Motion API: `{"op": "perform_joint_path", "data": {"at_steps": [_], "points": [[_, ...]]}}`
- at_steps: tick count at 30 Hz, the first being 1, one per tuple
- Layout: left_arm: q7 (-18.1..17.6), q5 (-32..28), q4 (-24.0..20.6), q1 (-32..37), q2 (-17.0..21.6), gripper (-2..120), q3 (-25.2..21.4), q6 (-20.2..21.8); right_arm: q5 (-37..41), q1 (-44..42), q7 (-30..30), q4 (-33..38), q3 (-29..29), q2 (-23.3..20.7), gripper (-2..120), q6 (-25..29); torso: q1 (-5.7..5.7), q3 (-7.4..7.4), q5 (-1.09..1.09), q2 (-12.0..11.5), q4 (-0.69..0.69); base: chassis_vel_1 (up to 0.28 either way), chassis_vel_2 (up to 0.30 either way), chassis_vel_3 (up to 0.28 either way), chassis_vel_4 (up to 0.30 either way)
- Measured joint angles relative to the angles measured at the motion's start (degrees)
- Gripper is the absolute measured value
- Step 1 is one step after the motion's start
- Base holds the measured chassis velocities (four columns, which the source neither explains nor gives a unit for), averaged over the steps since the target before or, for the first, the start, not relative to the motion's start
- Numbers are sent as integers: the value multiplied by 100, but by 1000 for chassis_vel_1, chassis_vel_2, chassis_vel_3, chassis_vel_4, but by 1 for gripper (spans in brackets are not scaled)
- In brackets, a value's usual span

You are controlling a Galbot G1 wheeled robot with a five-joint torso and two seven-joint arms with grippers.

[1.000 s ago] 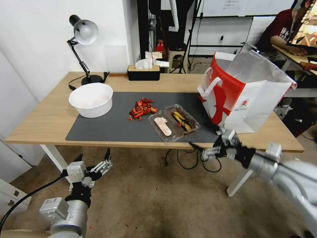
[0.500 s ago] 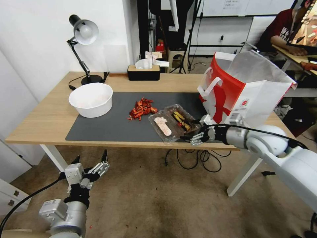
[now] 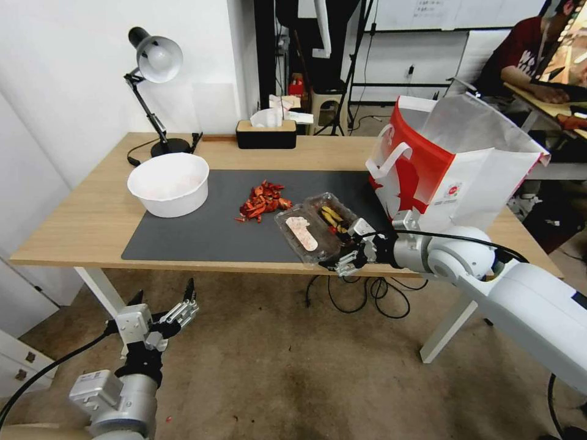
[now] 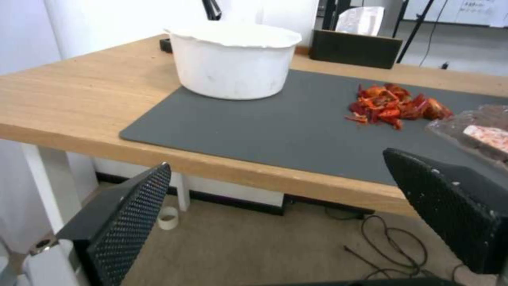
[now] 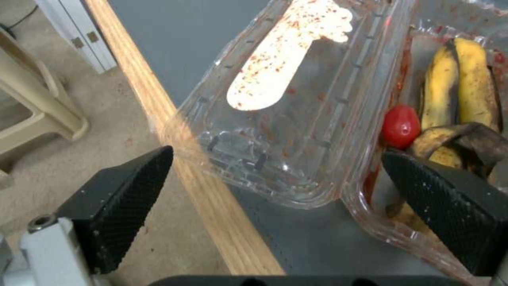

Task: Close the disposable takeout box, then place it into the delivery bag.

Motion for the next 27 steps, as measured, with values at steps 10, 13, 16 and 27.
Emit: {"op": "perform_joint_path", "data": {"at_steps": [10, 13, 16, 27], "points": [[-10, 20, -86, 44, -4, 100, -13, -5, 127, 193, 91, 66, -110, -7, 100, -330, 0, 0, 0, 0, 0, 0, 0, 0, 0], [-10, 21, -104, 58, -4, 100, -14, -7, 131, 178, 116, 110, -96, -11, 100, -418, 0, 0, 1, 0, 0, 0, 0, 0, 0], [-10, 30, -121, 68, -3, 100, -14, -8, 143, 129, 163, 130, -75, -25, 100, -445, 0, 0, 1, 0, 0, 0, 0, 0, 0], [-23, 50, -159, 89, -2, 100, -2, -15, 290, 247, 295, 41, -253, -20, 100, -448, 0, 0, 0, 2, 0, 0, 0, 0, 0]]}}
